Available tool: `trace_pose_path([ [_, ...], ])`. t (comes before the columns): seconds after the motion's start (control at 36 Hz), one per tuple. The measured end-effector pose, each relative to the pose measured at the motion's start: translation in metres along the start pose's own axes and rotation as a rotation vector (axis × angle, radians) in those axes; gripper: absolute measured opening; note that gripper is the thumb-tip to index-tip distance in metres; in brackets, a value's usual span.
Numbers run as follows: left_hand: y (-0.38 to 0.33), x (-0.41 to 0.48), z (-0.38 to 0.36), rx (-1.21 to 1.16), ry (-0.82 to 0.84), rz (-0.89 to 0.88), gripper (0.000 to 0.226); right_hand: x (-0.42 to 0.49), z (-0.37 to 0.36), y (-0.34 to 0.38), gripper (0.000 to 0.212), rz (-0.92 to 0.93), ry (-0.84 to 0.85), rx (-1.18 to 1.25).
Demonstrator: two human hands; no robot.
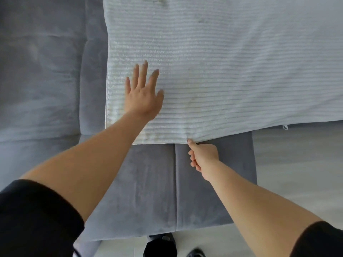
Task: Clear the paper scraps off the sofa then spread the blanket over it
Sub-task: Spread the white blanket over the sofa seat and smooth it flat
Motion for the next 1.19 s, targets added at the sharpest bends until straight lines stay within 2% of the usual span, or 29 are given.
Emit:
trace_pose_path([
  [0.06, 0.018, 0.012, -0.023, 0.09, 0.119, 0.047, 0.068, 0.006, 0.002, -0.001, 0.044, 0.021, -0.009, -0.011],
  [0.11, 0.04, 0.005, -0.037, 0.14, 0.152, 0.085, 0.072, 0.011, 0.002, -0.003, 0.046, 0.039, -0.002, -0.02],
  [0.25, 0.072, -0.035, -0.036, 0.143, 0.027, 0.175, 0.073, 0.006, 0.001, -0.004, 0.048, 0.073, 0.049, -0.022],
  [0.33, 0.081, -0.06, -0.033, 0.143, 0.015, 0.228, 0.076, 0.001, 0.007, -0.005, 0.037, 0.038, 0.142, 0.023],
  [0.44, 0.081, -0.079, -0.033, 0.194, 0.055, 0.284, 0.08, 0.015, 0.078, -0.009, 0.021, -0.038, -0.024, 0.269],
  [0.53, 0.07, -0.092, -0.035, 0.148, 0.05, 0.313, 0.057, 0.032, 0.142, -0.024, 0.019, -0.098, -0.13, 0.352],
  [0.56, 0.059, -0.096, -0.036, 0.119, 0.036, 0.313, 0.05, 0.037, 0.163, -0.034, 0.019, -0.133, -0.146, 0.347],
  [0.58, 0.045, -0.099, -0.038, 0.089, 0.021, 0.314, 0.054, 0.04, 0.181, -0.044, 0.02, -0.172, -0.152, 0.339],
  [0.64, 0.011, -0.108, -0.043, 0.05, 0.006, 0.301, 0.083, 0.046, 0.21, -0.061, 0.022, -0.232, -0.145, 0.298],
  [0.69, -0.041, -0.114, -0.055, 0.004, 0.026, 0.194, 0.095, 0.05, 0.238, -0.076, 0.023, -0.277, -0.146, 0.26],
  [0.78, -0.121, -0.109, -0.08, -0.068, 0.083, -0.002, 0.082, 0.06, 0.27, -0.084, 0.02, -0.28, -0.173, 0.347],
  [0.86, -0.178, -0.087, -0.106, -0.138, 0.145, -0.043, 0.059, 0.08, 0.284, -0.073, 0.018, -0.235, -0.136, 0.494],
  [0.94, -0.213, -0.063, -0.134, -0.094, 0.224, -0.036, 0.059, 0.106, 0.287, -0.049, 0.033, -0.183, -0.059, 0.558],
  [1.03, -0.222, -0.048, -0.157, -0.004, 0.232, 0.028, 0.066, 0.132, 0.281, -0.023, 0.043, -0.161, 0.012, 0.63],
  [1.08, -0.222, -0.042, -0.175, 0.027, 0.205, 0.154, 0.073, 0.154, 0.286, -0.016, 0.042, -0.149, 0.023, 0.679],
  [1.19, -0.218, -0.043, -0.2, 0.057, 0.158, 0.377, 0.092, 0.179, 0.289, -0.027, 0.015, -0.165, 0.066, 0.838],
])
Point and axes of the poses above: each hand's wrist, its own x-axis towards the middle knuckle, its own z-axis out of the back of the hand, y = z × x, the point moved 8 cm from there along x, towards the middle knuckle, and after that the axes turned 11 degrees about -x, right-handed, at the moved point
